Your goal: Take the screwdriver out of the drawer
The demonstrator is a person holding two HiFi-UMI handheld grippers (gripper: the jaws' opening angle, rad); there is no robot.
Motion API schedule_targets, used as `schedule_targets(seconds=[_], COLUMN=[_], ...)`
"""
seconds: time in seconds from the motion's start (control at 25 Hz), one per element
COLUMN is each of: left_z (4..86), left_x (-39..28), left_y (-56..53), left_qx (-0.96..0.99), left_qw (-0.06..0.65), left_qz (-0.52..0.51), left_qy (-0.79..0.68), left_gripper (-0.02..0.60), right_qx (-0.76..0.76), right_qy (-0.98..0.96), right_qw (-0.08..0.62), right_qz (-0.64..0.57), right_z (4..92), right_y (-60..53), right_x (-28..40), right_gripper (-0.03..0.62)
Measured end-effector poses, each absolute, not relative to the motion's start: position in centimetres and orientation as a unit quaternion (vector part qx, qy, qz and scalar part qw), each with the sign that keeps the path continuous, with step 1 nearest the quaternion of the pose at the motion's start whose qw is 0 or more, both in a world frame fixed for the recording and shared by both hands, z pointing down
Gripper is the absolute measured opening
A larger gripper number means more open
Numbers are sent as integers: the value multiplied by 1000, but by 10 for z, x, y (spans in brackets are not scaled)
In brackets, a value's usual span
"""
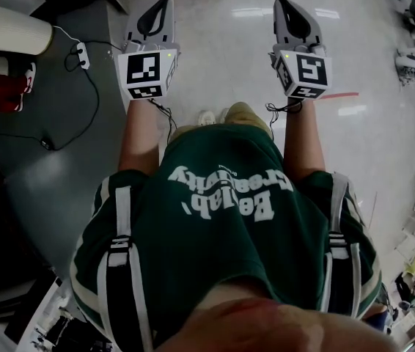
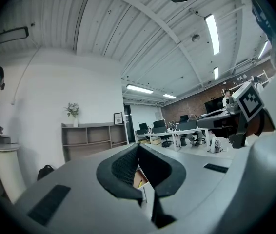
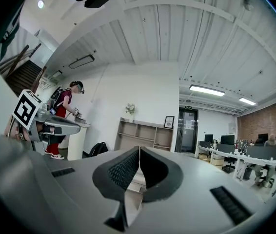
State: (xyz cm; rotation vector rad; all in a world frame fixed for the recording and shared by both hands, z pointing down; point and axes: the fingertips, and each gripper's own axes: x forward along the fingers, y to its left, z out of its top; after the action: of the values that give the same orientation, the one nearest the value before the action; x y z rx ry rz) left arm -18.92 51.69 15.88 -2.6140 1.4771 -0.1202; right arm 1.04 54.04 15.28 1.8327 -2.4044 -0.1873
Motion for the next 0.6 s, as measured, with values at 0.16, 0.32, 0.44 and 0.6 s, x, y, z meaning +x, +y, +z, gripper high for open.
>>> schedule_targets(seconds=[0.16,0.32,0.44,0.6], left_z=[162,160,160,164], left_x=[-192,-188,-183,-175], left_y=[516,508,497,474], left_qx=[-870,-872,-872,-870], left_qw=[66,69,69,70], left_qz=[-42,-40,-42,-44], left_qy=[486,483,483,486], left_gripper=[18,18,18,18], right_qx=[607,608,605,601], right_qy=[-790,-789,-791,-794], right_qw=[59,63,63,62], right_qz=[-63,-67,-68,-64], right_z=[155,155,156,162], right_y=[542,533,522,497], right_x=[7,10,12,19], right_gripper=[35,35,35,35])
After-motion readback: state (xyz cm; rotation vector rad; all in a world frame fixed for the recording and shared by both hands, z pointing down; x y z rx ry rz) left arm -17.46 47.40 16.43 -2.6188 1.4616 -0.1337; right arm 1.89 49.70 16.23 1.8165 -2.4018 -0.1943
